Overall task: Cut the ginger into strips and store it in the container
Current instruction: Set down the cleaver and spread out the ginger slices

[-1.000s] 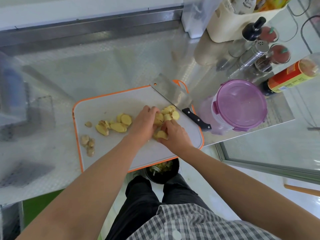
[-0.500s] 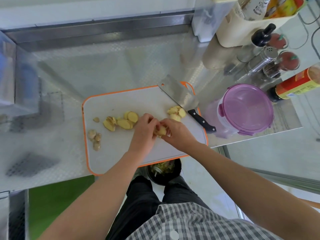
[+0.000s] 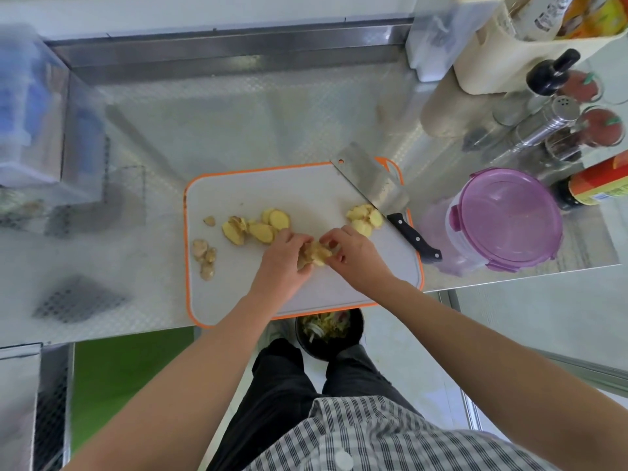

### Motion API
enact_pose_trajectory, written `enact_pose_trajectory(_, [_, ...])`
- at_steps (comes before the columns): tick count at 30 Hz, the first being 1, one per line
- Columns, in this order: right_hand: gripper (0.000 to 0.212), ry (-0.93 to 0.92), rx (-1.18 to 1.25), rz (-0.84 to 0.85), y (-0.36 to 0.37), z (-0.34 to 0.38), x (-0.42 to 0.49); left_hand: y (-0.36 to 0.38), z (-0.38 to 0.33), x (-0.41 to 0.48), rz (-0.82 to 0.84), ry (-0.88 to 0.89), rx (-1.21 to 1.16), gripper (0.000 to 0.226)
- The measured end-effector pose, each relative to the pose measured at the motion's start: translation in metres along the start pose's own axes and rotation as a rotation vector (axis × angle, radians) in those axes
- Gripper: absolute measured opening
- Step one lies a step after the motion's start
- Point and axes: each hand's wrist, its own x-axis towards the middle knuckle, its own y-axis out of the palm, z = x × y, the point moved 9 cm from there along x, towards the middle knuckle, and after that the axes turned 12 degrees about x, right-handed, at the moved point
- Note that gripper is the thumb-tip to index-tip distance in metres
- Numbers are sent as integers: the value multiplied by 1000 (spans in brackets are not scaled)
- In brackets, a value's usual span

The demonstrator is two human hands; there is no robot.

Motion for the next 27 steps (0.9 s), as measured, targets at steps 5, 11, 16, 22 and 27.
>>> enact_pose_trajectory(5, [11, 133, 136, -89, -1, -8, 0, 1, 3, 2, 8, -55, -19, 43])
enact_pose_trajectory(11, [8, 231, 355, -161, -23, -11, -4, 1, 7, 3, -14, -62, -34, 40])
enact_pose_trajectory(16, [13, 171, 204, -86, -8, -3, 8, 1, 10, 2, -8, -85, -51, 38])
enact_pose_trajectory(22, [18, 130, 83, -86, -1, 0, 11, 2, 12, 2, -7, -103, -70, 39])
enact_pose_trajectory(27, [13, 109, 76, -110, -3, 2, 11, 2, 10, 1, -14, -88, -67, 45])
